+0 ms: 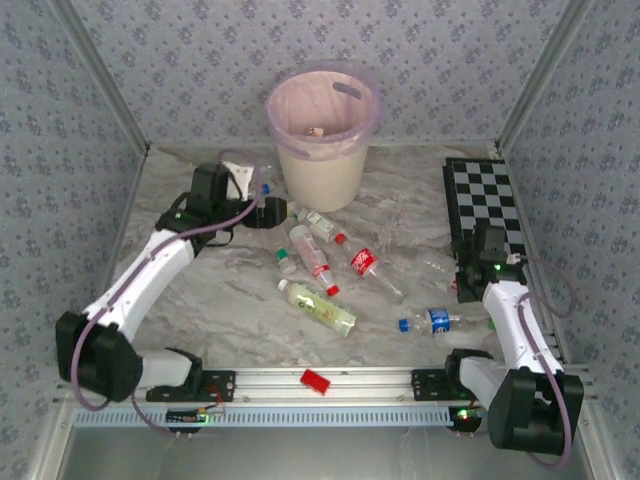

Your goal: Put the plastic bottles in the bin

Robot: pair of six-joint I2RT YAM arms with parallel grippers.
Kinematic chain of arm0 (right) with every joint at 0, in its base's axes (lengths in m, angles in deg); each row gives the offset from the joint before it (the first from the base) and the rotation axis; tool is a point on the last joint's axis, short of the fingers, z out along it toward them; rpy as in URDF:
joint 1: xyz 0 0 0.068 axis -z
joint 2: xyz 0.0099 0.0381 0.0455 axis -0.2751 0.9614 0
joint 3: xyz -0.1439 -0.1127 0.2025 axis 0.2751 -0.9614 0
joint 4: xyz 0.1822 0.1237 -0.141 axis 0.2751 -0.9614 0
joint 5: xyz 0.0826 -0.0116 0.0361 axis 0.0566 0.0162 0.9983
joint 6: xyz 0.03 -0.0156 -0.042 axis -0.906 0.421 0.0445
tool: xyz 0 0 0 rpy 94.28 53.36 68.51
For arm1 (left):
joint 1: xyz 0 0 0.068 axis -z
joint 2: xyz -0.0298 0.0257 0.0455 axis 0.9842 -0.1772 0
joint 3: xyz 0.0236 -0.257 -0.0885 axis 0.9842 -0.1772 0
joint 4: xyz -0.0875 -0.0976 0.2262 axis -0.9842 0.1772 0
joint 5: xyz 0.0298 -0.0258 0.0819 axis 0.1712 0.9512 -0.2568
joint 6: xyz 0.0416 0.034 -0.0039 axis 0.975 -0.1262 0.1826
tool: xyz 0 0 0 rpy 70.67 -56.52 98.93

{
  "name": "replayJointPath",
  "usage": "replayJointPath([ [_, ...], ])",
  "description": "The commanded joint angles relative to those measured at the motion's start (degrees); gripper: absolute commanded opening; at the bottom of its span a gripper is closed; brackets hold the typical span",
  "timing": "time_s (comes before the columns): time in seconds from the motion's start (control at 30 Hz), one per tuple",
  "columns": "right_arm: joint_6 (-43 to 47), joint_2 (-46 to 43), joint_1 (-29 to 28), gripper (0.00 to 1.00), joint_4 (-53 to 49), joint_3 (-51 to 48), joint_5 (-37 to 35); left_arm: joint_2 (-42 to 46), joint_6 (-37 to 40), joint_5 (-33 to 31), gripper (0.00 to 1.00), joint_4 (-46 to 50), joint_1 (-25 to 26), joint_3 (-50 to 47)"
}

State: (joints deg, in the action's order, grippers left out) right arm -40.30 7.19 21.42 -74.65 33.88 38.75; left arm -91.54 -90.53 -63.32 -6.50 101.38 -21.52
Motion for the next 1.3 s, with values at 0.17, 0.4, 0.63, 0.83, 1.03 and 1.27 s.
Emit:
replayJointPath([
  [0.17, -9.37, 8.36, -2.41, 0.96, 8.69, -0.37, 0.67, 13.2, -13.04, -5.37, 0.99, -6.12, -1.48, -17.68],
  [0.4, -11.47, 15.68, -6.52, 0.9, 12.74, -0.92, -3.13, 18.81, -16.97, -9.22, 0.97, -6.12, -2.69, -21.97],
  [0.63, -11.28, 11.68, -9.11, 0.82, 11.31, -1.76, -8.86, 18.05, -18.04, -9.1, 0.97, -6.24, -3.06, -22.87],
  [0.83, -9.03, 6.56, -11.61, 0.73, 7.61, -0.84, -13.7, 15.11, -19.45, -8.89, 0.97, -7.71, -3.05, -21.67],
  [1.03, -3.35, 2.44, -19.44, 0.71, -0.05, 6.34, -25.15, 14.75, -22.72, -11.97, 0.97, -9.46, -3.3, -22.33],
  [1.27, 3.67, 2.51, -23.03, 0.49, -0.9, 13.12, -31.05, 14.19, -24.55, -10.61, 0.97, -10.23, -3.39, -22.64],
])
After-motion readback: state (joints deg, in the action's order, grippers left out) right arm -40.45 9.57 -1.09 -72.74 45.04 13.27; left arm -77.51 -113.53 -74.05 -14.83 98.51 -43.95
